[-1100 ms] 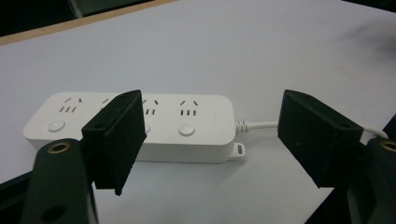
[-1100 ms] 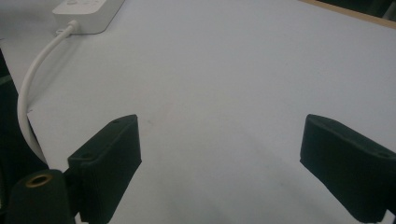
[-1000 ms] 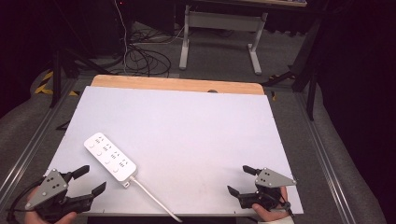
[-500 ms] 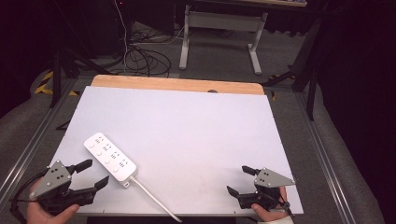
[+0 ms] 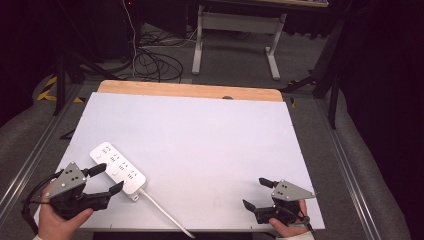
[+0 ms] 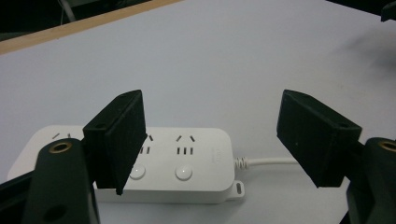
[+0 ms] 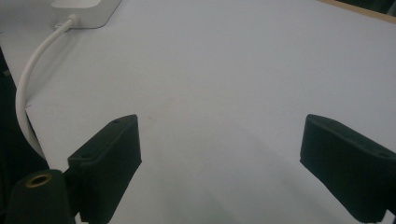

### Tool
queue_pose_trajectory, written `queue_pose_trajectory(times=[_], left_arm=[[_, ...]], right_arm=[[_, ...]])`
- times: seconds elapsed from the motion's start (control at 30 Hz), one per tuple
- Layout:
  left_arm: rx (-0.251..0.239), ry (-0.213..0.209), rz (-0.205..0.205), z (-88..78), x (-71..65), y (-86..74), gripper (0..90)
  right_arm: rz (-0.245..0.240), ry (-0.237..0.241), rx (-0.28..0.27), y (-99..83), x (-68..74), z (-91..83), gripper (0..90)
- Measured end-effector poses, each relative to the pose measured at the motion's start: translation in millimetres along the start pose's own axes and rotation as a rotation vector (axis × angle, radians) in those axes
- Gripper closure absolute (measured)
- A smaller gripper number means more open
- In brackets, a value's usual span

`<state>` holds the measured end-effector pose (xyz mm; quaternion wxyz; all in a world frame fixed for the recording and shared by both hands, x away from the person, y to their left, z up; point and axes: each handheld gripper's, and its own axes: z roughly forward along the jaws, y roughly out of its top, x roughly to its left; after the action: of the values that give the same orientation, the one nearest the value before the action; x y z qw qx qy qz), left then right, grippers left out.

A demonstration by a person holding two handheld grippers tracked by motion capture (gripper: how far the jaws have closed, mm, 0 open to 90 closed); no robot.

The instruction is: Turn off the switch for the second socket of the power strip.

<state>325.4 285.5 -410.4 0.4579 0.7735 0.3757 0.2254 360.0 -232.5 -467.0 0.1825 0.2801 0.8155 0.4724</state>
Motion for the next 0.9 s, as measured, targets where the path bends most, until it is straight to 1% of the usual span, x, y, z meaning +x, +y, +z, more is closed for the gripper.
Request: queue_pose_trajectory(times=[0.17, 0.33, 0.43, 0.47, 0.53, 0.6, 0.63, 0.67, 0.77, 0.8, 0.87, 0.9], left_arm=[[-0.003, -0.001, 0.006, 4.7, 0.1, 5.6, 24.5], [-0.003, -0.009, -0.003, 9.8, 2.5, 10.3, 24.8], [0.000, -0.009, 0.006, 11.9, 4.1, 12.7, 24.7], [-0.001, -0.008, 0.000, 13.0, 4.0, 13.2, 24.7], [0.002, -0.010, 0.003, 14.5, 4.9, 14.7, 24.7], [-0.001, -0.009, -0.003, 16.6, 4.8, 15.9, 24.8], [0.000, -0.008, 0.006, 17.4, 5.8, 16.7, 24.8], [0.002, -0.012, -0.004, 18.4, 6.0, 17.3, 24.8], [0.009, -0.018, -0.004, 22.6, 8.7, 18.9, 24.8], [0.009, -0.019, -0.012, 24.2, 8.7, 19.0, 24.8], [0.015, -0.015, 0.000, 25.1, 9.5, 19.0, 24.8], [0.013, -0.017, -0.009, 25.2, 9.3, 18.4, 24.8]], right_arm=[[0.000, 0.001, 0.000, -0.1, -0.1, 0.1, 13.0], [-0.001, 0.001, 0.000, -0.1, -0.2, 0.2, 13.0], [-0.001, 0.001, 0.000, -0.2, -0.2, -0.1, 13.0], [0.000, -0.001, -0.001, -0.2, -0.3, -0.1, 13.0], [0.001, -0.005, 0.001, -0.2, -0.5, -0.1, 13.0], [0.002, -0.006, 0.002, -0.4, -0.8, -0.1, 13.0], [0.002, -0.006, 0.002, -0.5, -0.9, -0.1, 13.0], [0.002, -0.005, 0.002, -0.5, -1.0, 0.0, 13.0], [0.001, -0.004, 0.003, -0.4, -0.9, 0.2, 13.0], [-0.001, -0.003, 0.002, -0.4, -0.9, 0.3, 13.0], [0.000, -0.004, 0.002, -0.4, -0.8, 0.0, 13.0], [0.001, -0.005, 0.001, -0.5, -0.9, -0.3, 13.0]])
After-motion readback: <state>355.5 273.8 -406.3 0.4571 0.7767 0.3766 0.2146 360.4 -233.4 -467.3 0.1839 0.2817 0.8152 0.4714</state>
